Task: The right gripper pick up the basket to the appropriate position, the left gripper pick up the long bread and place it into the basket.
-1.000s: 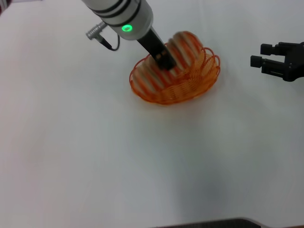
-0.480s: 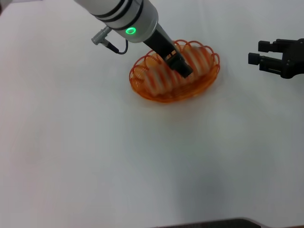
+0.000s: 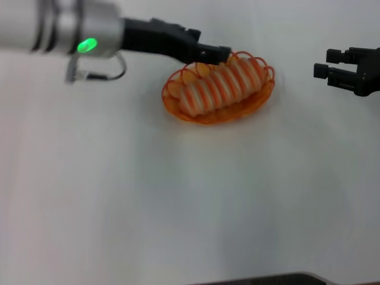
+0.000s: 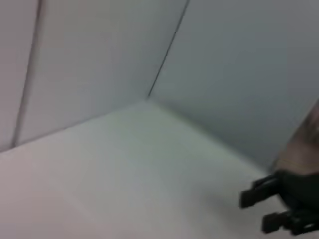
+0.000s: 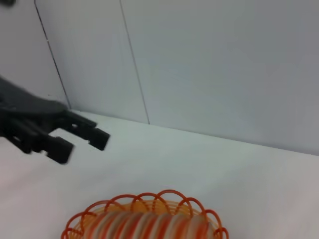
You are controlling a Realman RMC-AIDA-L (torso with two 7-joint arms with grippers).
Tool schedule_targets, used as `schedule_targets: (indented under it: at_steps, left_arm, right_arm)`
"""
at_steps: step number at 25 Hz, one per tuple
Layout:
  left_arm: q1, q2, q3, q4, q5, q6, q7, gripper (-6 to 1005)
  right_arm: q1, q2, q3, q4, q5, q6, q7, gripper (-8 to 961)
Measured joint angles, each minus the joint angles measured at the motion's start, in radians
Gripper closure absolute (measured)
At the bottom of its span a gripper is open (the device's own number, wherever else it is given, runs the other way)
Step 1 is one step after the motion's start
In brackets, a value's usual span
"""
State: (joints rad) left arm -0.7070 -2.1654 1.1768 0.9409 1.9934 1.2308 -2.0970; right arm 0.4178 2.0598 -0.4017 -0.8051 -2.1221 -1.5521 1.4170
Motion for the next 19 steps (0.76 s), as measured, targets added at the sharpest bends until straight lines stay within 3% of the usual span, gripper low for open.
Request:
schedule_targets:
  at_steps: [3,8,12,19]
  left_arm:
    - [0.046,0.019,-0.184,-0.165,-0.14,0.116,0.233,154]
    - [0.146,0.048,-0.364,-0.262,-0.1,0.28,0.457,155]
    - [0.214,0.047,-0.447,-0.255,-0.031,0.327,0.517,155]
    - [0.236,0.042,-0.497,-0.265,0.104,0.324,0.515,155]
  right_arm:
    - [0.003,-0.001,0.0,0.001,0.002,-0.005,0.008,433]
    - [0.006,-0.01,-0.008,0.001,0.002,-0.019,0.029,433]
    - [0.007,-0.012,-0.01,0.001,0.002,-0.028,0.032,433]
    - [0.02,-0.012,-0.011,0.001,-0.001,-0.028,0.047,433]
